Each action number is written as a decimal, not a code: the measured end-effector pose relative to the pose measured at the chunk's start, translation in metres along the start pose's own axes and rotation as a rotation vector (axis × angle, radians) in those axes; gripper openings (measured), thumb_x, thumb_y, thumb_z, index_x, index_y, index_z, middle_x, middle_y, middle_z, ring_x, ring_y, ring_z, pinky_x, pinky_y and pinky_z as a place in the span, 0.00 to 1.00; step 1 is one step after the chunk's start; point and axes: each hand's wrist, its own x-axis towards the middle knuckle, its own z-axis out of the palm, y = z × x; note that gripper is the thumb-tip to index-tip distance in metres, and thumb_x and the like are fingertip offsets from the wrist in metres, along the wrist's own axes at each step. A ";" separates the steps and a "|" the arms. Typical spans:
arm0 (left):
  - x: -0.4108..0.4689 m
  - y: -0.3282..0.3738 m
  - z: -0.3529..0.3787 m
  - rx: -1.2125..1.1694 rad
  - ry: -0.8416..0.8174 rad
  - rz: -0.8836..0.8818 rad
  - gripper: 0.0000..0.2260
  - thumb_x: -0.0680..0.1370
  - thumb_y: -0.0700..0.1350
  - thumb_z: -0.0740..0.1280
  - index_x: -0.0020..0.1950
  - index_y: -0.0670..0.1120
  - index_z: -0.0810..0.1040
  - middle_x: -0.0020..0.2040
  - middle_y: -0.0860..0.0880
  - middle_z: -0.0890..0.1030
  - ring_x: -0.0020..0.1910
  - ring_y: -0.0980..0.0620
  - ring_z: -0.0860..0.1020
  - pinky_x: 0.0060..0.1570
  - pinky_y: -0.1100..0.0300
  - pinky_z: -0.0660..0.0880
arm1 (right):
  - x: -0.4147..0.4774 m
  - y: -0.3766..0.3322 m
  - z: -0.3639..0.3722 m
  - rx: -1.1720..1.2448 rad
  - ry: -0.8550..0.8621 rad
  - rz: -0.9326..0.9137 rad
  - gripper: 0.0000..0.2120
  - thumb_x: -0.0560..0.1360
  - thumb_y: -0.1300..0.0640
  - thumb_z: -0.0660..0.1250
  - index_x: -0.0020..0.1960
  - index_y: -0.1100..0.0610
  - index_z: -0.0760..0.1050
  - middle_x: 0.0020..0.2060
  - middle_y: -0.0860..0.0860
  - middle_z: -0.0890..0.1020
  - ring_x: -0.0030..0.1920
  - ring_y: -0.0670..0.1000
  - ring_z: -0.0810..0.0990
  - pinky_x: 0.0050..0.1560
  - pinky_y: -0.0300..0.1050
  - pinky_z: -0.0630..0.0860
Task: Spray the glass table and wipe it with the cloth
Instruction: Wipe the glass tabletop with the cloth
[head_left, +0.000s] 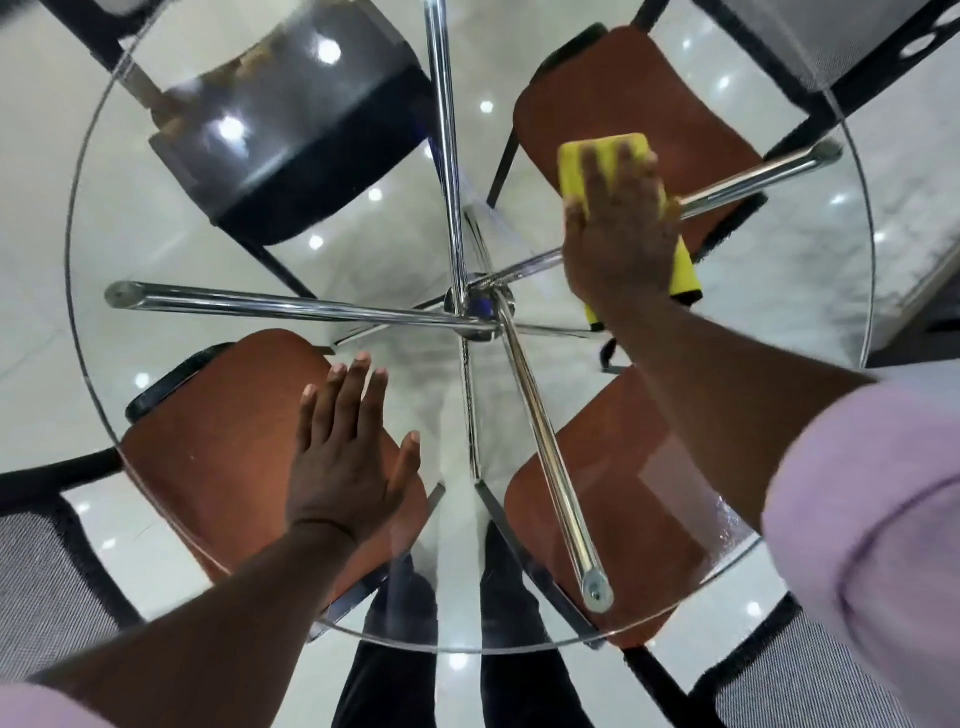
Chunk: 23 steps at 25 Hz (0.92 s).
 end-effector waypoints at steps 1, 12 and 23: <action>0.001 0.000 0.000 0.002 0.009 0.001 0.34 0.81 0.60 0.56 0.82 0.43 0.61 0.84 0.43 0.59 0.83 0.39 0.57 0.81 0.38 0.52 | 0.001 -0.005 0.000 -0.016 0.038 0.096 0.27 0.88 0.42 0.50 0.86 0.44 0.60 0.85 0.54 0.63 0.85 0.61 0.62 0.79 0.69 0.63; 0.001 0.002 0.002 -0.013 -0.030 0.011 0.34 0.81 0.60 0.56 0.83 0.42 0.59 0.84 0.42 0.59 0.83 0.39 0.55 0.82 0.39 0.49 | -0.151 0.056 -0.032 -0.122 -0.162 -0.461 0.28 0.86 0.46 0.53 0.86 0.44 0.60 0.86 0.53 0.62 0.85 0.61 0.61 0.75 0.66 0.67; 0.099 0.102 -0.012 0.129 0.152 0.547 0.29 0.81 0.62 0.61 0.78 0.48 0.71 0.81 0.44 0.67 0.77 0.38 0.69 0.77 0.35 0.58 | -0.255 0.064 -0.048 -0.047 -0.030 0.176 0.28 0.87 0.46 0.54 0.87 0.43 0.58 0.87 0.52 0.58 0.87 0.57 0.58 0.81 0.67 0.61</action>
